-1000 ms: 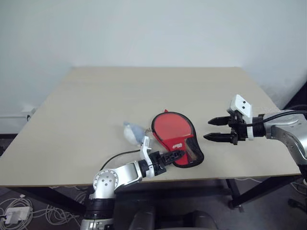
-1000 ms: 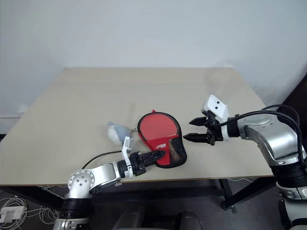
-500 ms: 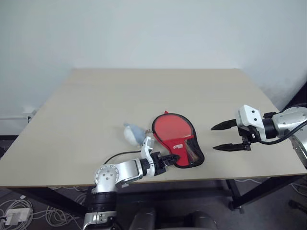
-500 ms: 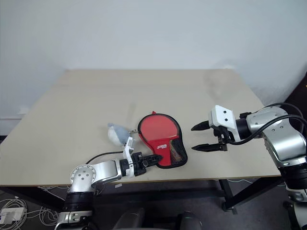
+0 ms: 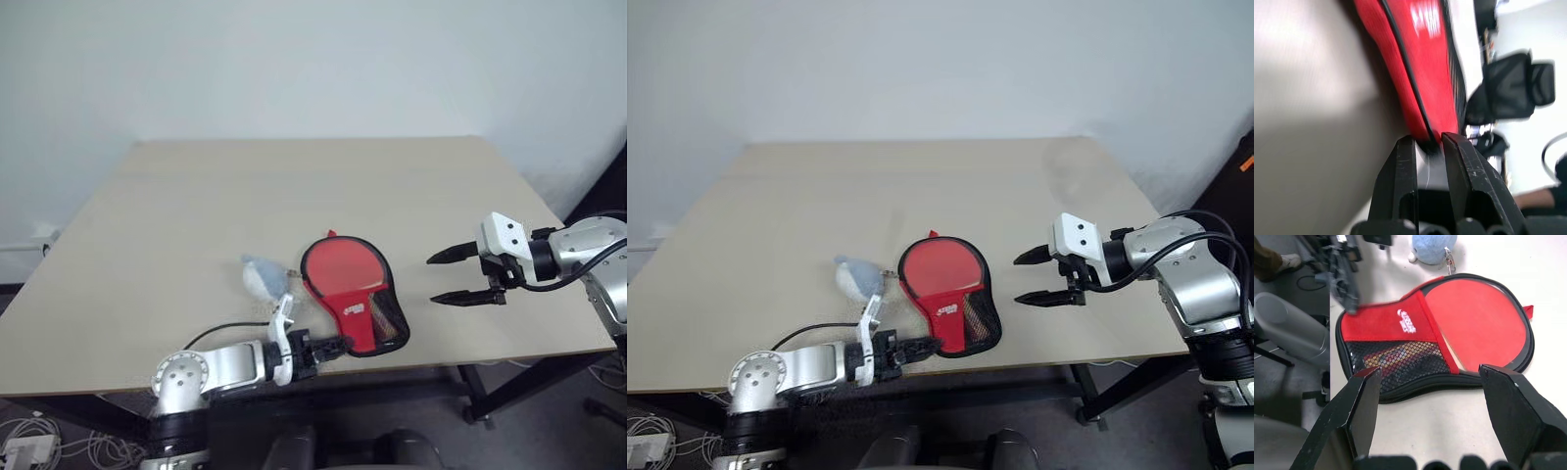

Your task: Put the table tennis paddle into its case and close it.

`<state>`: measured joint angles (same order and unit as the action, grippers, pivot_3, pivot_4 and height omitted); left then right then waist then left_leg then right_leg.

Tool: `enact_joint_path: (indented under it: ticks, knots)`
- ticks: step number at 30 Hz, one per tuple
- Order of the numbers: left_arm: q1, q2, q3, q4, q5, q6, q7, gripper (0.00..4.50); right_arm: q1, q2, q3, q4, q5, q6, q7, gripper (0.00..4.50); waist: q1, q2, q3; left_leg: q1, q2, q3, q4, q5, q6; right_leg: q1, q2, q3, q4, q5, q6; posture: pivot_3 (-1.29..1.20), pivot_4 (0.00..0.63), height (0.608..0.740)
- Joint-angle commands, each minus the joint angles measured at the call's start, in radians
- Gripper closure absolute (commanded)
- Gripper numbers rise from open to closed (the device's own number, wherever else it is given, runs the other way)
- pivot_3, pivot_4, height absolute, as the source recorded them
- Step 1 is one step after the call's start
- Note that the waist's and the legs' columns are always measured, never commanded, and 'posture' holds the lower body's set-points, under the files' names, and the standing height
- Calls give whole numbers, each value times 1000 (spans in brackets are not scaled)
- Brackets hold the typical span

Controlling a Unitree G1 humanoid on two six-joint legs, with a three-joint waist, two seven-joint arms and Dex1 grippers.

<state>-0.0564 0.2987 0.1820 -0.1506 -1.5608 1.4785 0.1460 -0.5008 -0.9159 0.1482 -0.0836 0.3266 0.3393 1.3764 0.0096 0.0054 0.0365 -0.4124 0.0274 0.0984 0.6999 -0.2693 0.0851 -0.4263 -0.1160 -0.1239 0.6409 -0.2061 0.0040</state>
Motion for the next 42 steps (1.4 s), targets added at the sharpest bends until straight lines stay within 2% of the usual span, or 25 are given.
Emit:
enact_joint_path:
  ticks: [1, 5, 9, 13, 19, 22, 29, 42]
  knots:
    - [54, 117, -55, -77, -202, -50, 60, 3703, -18, 15, -11, -9, -5, -16, -7, 1050, 0, 0, 0, 0, 0, 0, 0, 0, 0, 0, 0, 0, 0, 0, 0, 0, 0, 706]
    - [97, 238, -131, -116, -341, -160, 111, 3703, -15, 32, -8, -11, -13, -15, -11, 1050, 4, 1, 1, 0, -2, -1, 0, 0, 0, 0, -3, 1, -1, 0, 0, 0, 0, 706]
    - [66, 255, -179, -112, -407, -291, 155, 3703, -12, 44, -4, -18, -12, -6, -16, 1050, 4, 1, 1, 0, -3, -1, 0, 0, 0, 0, -5, 1, -1, 0, 0, 0, 0, 706]
    - [29, 242, -215, -120, -392, -369, 160, 3703, -5, 43, -6, -26, -6, 1, -18, 1050, 2, 1, 1, 0, -3, 0, -1, 0, 0, 0, -4, 1, -1, 0, 0, 0, 0, 706]
    - [-6, 215, -244, -122, -299, -428, 124, 3703, 3, 36, -9, -43, -3, 14, -21, 1050, 2, 1, 1, 0, -3, 1, -1, 0, 0, 0, -2, 0, -1, 0, 0, 0, 0, 706]
    - [-7, 213, -252, -123, -263, -430, 96, 3185, 9, 31, -10, -51, -5, 18, -24, 1050, 2, 1, 1, 0, -3, 2, -1, 0, 0, 0, -2, -1, -1, 0, 0, 0, 0, 706]
    - [0, 201, -281, -87, -251, -428, 99, 987, 11, 26, -12, -58, -5, 30, -26, 1050, 2, 1, 1, 0, -3, 2, -1, 0, 0, 0, -2, -1, -1, 0, 0, 0, 0, 706]
    - [-15, 110, -273, 32, -230, -447, 62, 987, 20, 28, -15, -80, 2, 58, -40, 1050, 9, 1, 1, 0, -3, 2, -1, 0, 1, 0, -3, -1, -1, 0, 0, 0, 0, 706]
